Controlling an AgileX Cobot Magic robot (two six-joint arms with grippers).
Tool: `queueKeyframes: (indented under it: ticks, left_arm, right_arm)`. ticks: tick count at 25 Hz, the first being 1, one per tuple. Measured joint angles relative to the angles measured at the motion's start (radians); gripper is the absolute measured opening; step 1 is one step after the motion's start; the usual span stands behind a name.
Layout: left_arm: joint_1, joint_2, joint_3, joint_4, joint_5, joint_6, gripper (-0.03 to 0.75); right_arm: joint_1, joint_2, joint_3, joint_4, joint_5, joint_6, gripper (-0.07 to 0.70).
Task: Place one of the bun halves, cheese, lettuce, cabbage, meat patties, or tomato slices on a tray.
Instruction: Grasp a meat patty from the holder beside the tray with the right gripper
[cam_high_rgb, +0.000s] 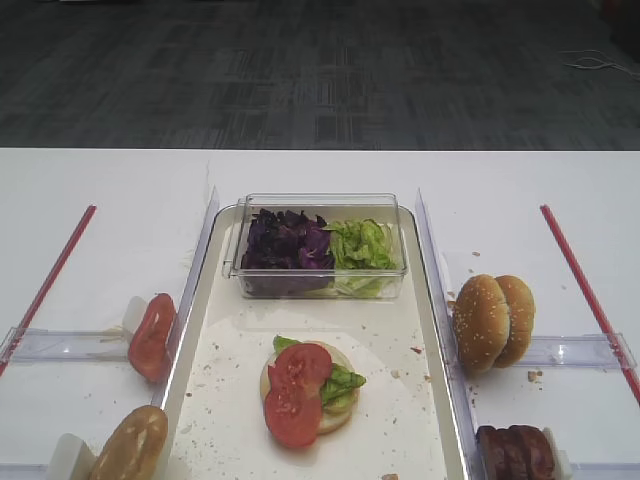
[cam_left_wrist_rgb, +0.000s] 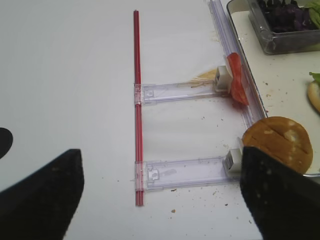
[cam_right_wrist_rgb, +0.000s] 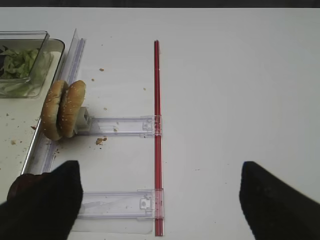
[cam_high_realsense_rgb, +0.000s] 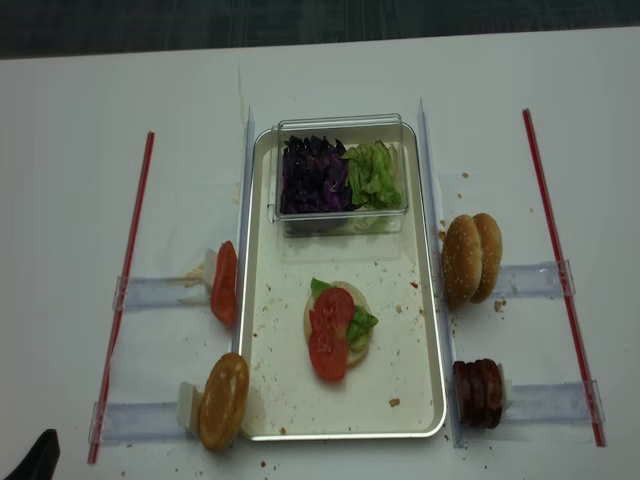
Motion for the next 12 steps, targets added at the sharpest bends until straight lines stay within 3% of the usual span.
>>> queueKeyframes:
  ticks: [12]
  left_arm:
    - [0.000, 0.000, 0.000, 0.000, 0.000, 0.000, 0.617]
  right_arm:
    - [0.000, 0.000, 0.000, 0.000, 0.000, 0.000, 0.664]
